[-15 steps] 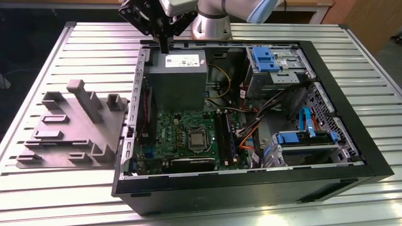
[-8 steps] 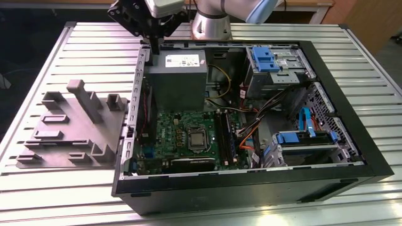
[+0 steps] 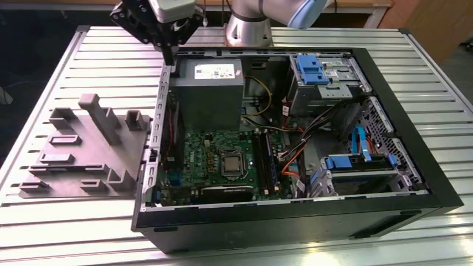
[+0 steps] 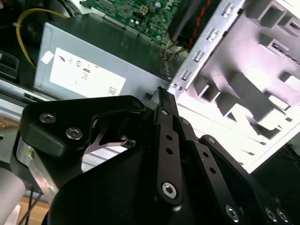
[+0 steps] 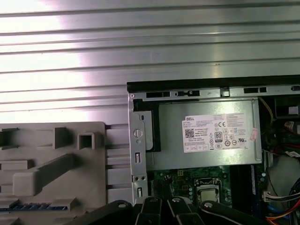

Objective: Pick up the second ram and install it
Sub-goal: 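Reach for the second ram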

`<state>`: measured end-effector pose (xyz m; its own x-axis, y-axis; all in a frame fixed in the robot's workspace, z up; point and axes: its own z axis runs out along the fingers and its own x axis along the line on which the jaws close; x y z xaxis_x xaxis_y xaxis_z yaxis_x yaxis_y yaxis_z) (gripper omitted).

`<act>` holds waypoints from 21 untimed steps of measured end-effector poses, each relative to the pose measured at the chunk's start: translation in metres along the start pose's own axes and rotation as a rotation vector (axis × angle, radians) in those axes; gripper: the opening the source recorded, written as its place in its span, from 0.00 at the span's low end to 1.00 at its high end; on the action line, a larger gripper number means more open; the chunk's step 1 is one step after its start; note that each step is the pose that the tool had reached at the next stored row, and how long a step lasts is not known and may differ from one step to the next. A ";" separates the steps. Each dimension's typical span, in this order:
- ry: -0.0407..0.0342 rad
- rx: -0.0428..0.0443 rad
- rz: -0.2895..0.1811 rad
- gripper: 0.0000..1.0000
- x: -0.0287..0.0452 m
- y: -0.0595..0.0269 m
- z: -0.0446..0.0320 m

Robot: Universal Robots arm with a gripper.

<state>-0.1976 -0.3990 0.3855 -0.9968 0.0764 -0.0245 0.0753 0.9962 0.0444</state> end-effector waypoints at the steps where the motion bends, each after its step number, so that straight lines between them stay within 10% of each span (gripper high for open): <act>1: 0.0000 0.0001 0.000 0.10 0.0029 -0.0002 0.0001; 21: 0.0000 0.0000 0.000 0.10 0.0621 -0.0049 0.0026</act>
<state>-0.2598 -0.3990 0.3812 -0.9967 0.0769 -0.0245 0.0758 0.9961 0.0444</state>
